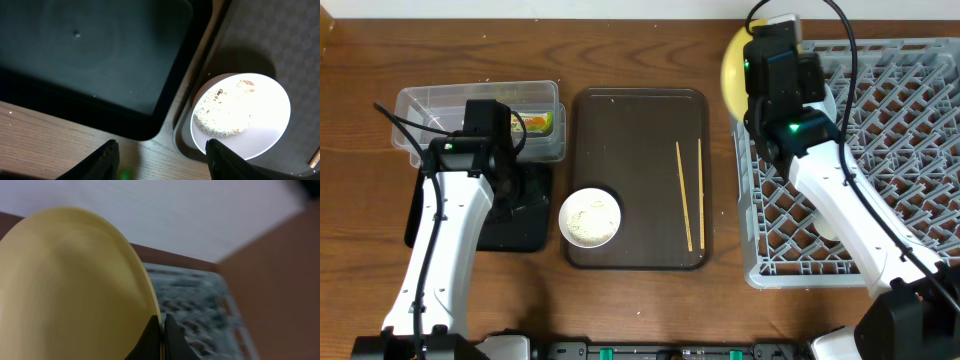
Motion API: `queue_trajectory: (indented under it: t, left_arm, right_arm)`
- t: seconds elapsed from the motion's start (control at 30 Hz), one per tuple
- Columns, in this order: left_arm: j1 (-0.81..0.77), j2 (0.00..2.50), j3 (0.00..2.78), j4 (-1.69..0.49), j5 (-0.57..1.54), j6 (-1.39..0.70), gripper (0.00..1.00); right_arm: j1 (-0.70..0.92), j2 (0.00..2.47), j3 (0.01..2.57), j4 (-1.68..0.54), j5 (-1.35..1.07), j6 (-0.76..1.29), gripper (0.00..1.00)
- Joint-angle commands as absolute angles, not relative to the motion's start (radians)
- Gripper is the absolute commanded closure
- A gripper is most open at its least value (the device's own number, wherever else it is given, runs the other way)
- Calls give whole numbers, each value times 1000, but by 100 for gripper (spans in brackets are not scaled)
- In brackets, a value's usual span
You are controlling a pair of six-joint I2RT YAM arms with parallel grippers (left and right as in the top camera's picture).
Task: Sort waste into correct bins and load items into the dishwasher rack
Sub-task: 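Carry the yellow plate with the right gripper and stand it in the rack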
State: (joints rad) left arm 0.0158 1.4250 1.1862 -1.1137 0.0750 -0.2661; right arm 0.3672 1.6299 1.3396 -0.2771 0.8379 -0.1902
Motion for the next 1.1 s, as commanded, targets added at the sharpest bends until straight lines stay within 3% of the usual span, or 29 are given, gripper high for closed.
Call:
queue_trajectory:
  t: [0.0,0.5,1.07]
  left_arm:
    - [17,1418,1199,-1114,70,-275,41]
    - [17,1418,1199,-1113,70,-276,41]
    - [17,1418,1199,-1109,70,-276,41]
  right_arm:
    - [345,1638,1343,-270,1051,-235,99]
    - [247,1673,1341,-272,1065,-380,99]
    - [366,1811,1341,-269,1065,-371,99]
